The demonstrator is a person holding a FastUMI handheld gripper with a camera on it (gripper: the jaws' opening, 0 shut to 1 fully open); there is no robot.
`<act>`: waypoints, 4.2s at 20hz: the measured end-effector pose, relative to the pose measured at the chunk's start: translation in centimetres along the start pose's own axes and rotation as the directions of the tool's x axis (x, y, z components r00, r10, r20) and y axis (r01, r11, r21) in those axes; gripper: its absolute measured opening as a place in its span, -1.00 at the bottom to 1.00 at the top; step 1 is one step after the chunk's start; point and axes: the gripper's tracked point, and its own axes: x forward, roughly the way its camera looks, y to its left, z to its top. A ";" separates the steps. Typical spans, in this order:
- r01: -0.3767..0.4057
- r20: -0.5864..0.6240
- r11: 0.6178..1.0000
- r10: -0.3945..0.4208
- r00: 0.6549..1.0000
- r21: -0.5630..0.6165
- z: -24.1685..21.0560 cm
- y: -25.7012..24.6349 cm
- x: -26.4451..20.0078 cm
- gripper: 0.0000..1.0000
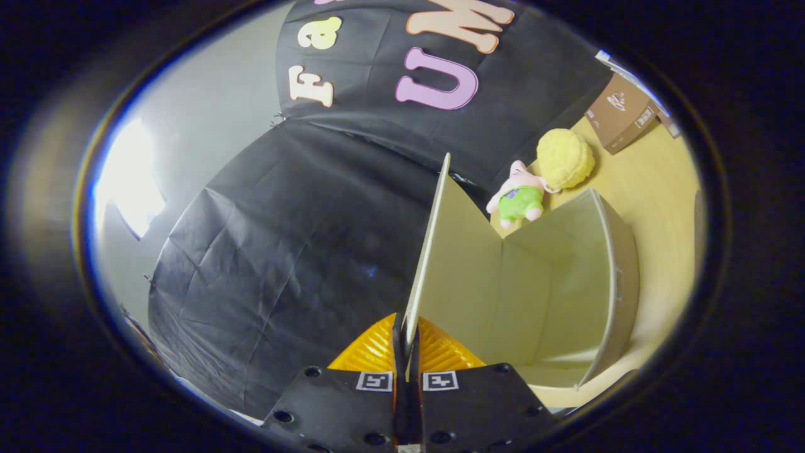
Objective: Open the storage box then place both shoes into the box .Put the left shoe in first, then the right shoe, with the right side of both shoes facing outward in a uniform manner.
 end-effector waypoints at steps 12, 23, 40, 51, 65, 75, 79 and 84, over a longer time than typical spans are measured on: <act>0.038 -0.039 0.997 -0.041 0.998 -0.071 -4.6 5.0 9.0 -0.93; 0.147 -0.145 0.959 -0.186 0.972 -0.242 -11.8 3.6 18.7 -0.87; 0.138 -0.202 0.852 -0.273 0.941 -0.505 -16.5 1.1 19.1 0.80; 0.203 0.001 0.727 -0.268 0.963 -0.656 -8.4 0.7 10.2 0.89; 0.529 0.441 0.535 -0.296 0.847 -0.659 6.5 -2.0 -7.4 0.90; 0.761 0.690 0.433 -0.346 0.636 -0.483 13.7 -4.3 -20.2 0.90; 0.817 0.745 0.383 -0.359 0.562 -0.431 15.2 -5.6 -24.1 0.90; 0.852 0.775 0.365 -0.379 0.505 -0.376 16.4 -6.9 -26.9 0.90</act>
